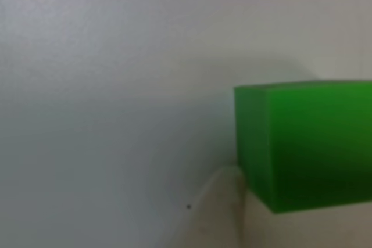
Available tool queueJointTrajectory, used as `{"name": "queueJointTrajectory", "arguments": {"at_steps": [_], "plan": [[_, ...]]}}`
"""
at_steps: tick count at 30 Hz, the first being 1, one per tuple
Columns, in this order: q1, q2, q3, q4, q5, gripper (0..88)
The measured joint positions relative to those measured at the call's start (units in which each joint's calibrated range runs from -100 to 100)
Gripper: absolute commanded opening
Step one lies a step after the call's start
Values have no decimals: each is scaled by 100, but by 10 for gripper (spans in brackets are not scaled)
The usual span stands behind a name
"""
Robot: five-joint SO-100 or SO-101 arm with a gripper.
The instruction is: Pick up green cube and drop it in the blue box
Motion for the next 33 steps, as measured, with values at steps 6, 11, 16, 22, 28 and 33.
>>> {"name": "queueJointTrajectory", "arguments": {"at_steps": [6,11,16,22,28,33], "plan": [[0,0,0,0,10,350],[0,0,0,-8,10,350],[-36,0,0,-8,10,350],[-36,0,0,-8,10,350],[-43,0,0,-8,0,350],[-43,0,0,-8,0,350]]}}
